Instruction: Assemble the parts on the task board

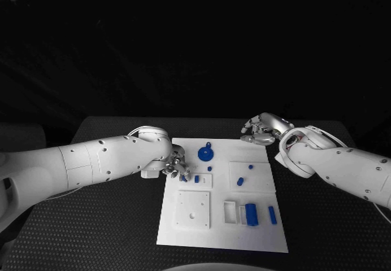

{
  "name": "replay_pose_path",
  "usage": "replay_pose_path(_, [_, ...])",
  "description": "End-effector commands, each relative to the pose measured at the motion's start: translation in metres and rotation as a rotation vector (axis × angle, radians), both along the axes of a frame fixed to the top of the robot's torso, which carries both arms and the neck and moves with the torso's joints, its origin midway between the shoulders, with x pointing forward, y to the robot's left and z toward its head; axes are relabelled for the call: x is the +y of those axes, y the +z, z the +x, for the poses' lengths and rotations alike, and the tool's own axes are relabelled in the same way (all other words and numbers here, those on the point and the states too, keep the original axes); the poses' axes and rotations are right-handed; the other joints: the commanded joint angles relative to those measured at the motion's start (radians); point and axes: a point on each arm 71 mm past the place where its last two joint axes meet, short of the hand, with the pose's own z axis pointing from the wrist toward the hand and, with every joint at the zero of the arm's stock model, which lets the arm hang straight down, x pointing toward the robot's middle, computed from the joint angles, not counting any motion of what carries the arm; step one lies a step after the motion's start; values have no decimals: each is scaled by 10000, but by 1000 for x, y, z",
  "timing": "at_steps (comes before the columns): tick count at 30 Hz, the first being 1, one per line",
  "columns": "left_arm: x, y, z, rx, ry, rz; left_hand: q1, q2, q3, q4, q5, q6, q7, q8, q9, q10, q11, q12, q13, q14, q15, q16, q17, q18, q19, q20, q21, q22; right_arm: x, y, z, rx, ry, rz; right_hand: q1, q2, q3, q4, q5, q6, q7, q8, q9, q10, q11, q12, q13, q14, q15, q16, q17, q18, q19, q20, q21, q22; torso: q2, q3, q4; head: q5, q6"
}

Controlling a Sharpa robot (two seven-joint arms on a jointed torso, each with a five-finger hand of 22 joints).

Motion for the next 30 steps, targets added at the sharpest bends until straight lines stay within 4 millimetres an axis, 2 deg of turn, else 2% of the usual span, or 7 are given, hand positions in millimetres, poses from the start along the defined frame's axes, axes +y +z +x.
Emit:
replay_pose_path(1, [1,-2,0,35,58,92,-160,-42,17,101,-111,58,43,-39,10,-54,22,-57,20,-11,-45,-11,-12,4,5,-1278,-51,12,1,0,-1,36,128,-26,-129,7,-13,-34,70,-18,75,-34,-13,-93,2,-18,-11,-7,10,-52,-3,388,28,-46,-40,153,0,3,-4,-1,-4])
replay_pose_path(14, [0,-2,0,6,115,-24,-286,-153,38,247,-355,75,39,-84,44,-51,18,-70,42,-13,-49,-13,-14,12,9,-1289,-71,27,1,0,0,46,122,-34,-131,8,-13,-34,72,-17,74,-33,-12,-94,2,-18,-12,-7,10,-53,-3,388,28,-46,-41,154,1,1,-4,-3,2])
replay_pose_path(22, [0,-2,0,85,223,-171,-199,-57,104,190,-305,52,46,-119,62,-77,23,-93,48,-34,-48,-28,-20,23,1,-1299,-79,41,1,-1,0,53,113,-24,-132,11,-13,-33,74,-17,74,-33,-12,-93,2,-17,-12,-7,10,-53,-3,388,28,-46,-42,154,1,1,-7,-8,1])
replay_pose_path(27, [-1,-2,1,159,353,-350,-69,78,138,37,-246,40,55,-153,91,-94,32,-106,64,-49,-40,-37,-24,22,-7,-1301,-81,64,1,-1,0,57,122,-18,-134,12,-14,-33,74,-17,75,-33,-12,-93,2,-16,-13,-6,10,-54,-3,388,29,-45,-42,154,2,0,-6,-17,3])
replay_pose_path(30, [0,-2,2,200,422,-426,243,398,235,-288,-138,35,68,-192,132,-107,40,-119,90,-60,-32,-44,-28,14,-11,-1300,-79,94,1,-1,0,61,124,-18,-134,13,-14,-33,74,-17,75,-33,-12,-93,2,-16,-13,-6,10,-53,-3,388,29,-45,-43,154,3,4,-7,-7,13])
